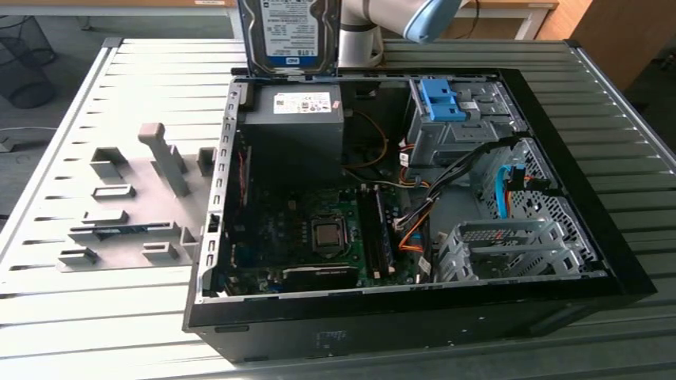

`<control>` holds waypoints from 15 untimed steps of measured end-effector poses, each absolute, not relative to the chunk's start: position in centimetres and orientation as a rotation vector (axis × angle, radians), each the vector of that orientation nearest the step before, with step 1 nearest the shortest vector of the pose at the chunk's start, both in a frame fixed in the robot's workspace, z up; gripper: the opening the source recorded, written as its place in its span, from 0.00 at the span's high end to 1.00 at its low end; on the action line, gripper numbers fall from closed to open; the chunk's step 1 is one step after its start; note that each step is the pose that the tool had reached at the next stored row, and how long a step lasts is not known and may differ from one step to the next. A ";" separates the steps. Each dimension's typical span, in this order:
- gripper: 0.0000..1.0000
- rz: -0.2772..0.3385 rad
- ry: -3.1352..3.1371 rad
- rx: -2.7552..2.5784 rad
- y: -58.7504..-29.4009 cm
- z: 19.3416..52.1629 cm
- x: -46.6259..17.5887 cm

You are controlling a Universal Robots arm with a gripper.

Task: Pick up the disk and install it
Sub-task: 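Pick up the disk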

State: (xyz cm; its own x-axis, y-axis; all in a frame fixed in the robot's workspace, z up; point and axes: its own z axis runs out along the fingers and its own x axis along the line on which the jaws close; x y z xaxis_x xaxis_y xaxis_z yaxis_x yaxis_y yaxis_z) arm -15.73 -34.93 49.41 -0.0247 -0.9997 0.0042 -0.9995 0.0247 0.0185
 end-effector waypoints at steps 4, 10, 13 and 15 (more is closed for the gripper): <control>0.63 -0.016 -2.237 2.183 -35.7 49.4 -15.7; 0.63 -0.016 -2.237 2.183 -36.5 49.4 -15.7; 0.63 -0.016 -2.237 2.182 -36.6 49.4 -15.5; 0.63 -0.015 -2.237 2.182 -36.6 49.4 -15.2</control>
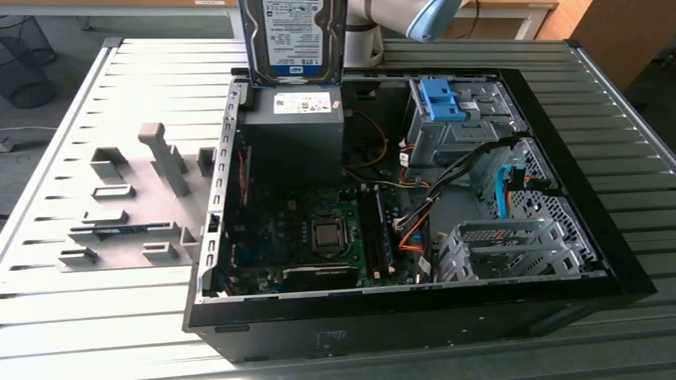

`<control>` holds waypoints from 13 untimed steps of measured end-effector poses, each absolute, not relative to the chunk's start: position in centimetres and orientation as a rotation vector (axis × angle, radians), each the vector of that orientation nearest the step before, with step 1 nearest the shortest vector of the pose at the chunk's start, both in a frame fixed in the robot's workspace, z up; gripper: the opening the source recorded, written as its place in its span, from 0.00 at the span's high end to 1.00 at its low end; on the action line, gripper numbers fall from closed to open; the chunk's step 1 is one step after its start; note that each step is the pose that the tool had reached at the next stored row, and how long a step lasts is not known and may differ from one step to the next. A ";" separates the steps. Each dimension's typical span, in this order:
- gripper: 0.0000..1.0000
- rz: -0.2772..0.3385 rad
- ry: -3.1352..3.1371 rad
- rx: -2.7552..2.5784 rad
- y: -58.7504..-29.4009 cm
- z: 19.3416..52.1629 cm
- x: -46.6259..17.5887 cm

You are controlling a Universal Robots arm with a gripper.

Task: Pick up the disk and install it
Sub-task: 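Pick up the disk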

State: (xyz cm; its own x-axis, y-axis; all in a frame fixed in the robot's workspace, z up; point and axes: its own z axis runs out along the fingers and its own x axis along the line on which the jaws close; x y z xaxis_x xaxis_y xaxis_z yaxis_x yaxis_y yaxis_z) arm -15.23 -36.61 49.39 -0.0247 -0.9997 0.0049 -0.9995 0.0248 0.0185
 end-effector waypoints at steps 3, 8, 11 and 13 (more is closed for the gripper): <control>0.63 -0.015 -2.237 2.182 -36.6 49.4 -14.5; 0.63 -0.015 -2.237 2.182 -36.7 49.4 -13.2; 0.63 -0.015 -2.237 2.182 -36.8 49.4 -13.0; 0.63 -0.015 -2.237 2.182 -37.0 49.4 -12.9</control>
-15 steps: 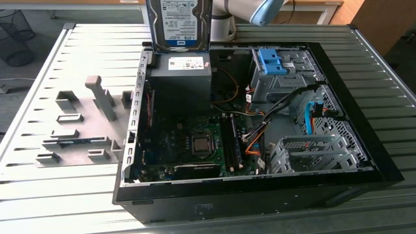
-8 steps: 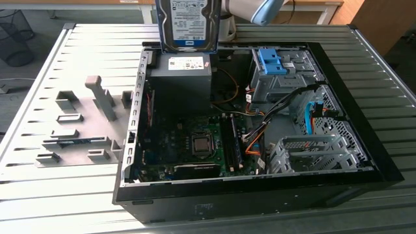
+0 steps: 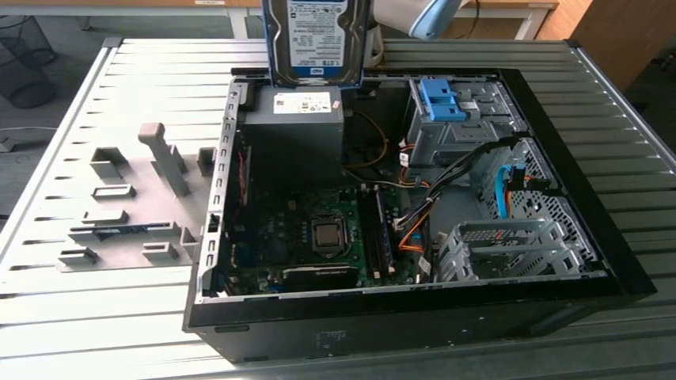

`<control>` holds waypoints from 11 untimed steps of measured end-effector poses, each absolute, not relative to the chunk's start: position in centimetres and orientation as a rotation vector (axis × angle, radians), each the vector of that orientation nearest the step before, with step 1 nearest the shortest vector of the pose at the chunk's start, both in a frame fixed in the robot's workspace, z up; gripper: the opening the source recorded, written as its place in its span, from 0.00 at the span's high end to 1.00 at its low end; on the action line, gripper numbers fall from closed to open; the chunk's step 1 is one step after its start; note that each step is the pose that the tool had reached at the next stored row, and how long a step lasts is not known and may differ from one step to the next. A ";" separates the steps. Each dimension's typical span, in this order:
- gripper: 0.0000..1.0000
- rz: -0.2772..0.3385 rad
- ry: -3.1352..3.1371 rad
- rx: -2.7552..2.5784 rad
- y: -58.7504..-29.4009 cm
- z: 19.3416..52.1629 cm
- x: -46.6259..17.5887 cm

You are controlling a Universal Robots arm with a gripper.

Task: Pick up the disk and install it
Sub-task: 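Pick up the disk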

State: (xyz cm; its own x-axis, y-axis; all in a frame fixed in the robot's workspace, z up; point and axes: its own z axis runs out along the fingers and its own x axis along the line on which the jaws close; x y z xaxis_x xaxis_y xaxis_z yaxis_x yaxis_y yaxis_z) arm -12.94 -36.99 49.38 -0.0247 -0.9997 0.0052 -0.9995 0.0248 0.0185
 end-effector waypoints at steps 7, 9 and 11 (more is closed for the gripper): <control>0.63 -0.013 -2.236 2.181 -38.6 49.4 -12.9; 0.63 -0.012 -2.235 2.181 -39.1 49.4 -12.9; 0.63 -0.010 -2.235 2.180 -39.5 49.4 -12.9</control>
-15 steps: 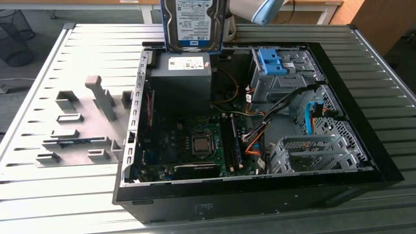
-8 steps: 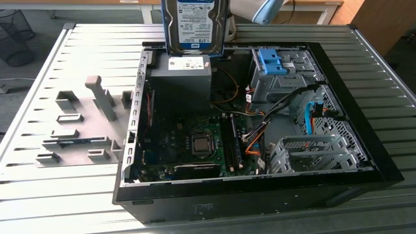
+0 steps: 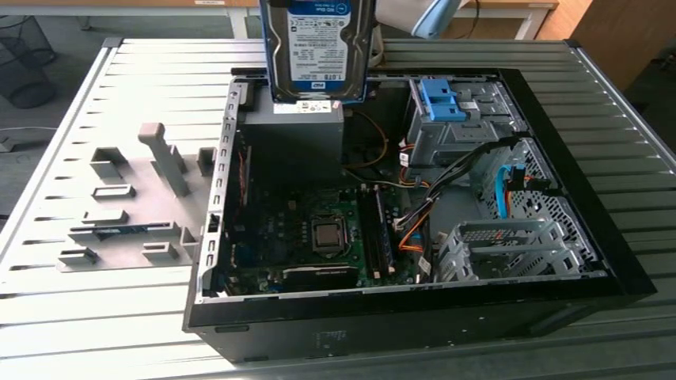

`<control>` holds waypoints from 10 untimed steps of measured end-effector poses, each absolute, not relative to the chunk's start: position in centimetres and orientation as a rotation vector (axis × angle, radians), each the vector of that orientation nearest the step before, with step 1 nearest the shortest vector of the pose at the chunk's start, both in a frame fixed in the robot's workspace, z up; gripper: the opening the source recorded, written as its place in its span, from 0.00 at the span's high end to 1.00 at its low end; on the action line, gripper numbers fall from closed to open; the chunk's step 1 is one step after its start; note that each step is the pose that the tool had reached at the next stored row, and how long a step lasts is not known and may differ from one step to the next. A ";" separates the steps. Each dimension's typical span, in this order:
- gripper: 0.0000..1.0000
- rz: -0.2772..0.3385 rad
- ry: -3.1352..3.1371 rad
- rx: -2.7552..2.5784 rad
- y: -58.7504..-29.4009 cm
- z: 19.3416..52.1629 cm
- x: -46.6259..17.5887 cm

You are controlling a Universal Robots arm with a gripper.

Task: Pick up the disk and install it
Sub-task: 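Pick up the disk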

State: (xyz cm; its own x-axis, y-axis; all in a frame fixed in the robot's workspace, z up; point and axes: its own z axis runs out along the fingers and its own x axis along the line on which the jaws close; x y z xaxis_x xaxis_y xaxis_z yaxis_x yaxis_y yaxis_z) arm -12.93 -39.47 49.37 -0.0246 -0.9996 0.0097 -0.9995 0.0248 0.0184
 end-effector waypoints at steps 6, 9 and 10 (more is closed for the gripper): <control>0.63 -0.008 -2.234 2.179 -39.7 49.4 -12.6; 0.63 -0.008 -2.234 2.179 -39.7 49.4 -11.9; 0.63 -0.008 -2.234 2.179 -39.7 49.4 -11.7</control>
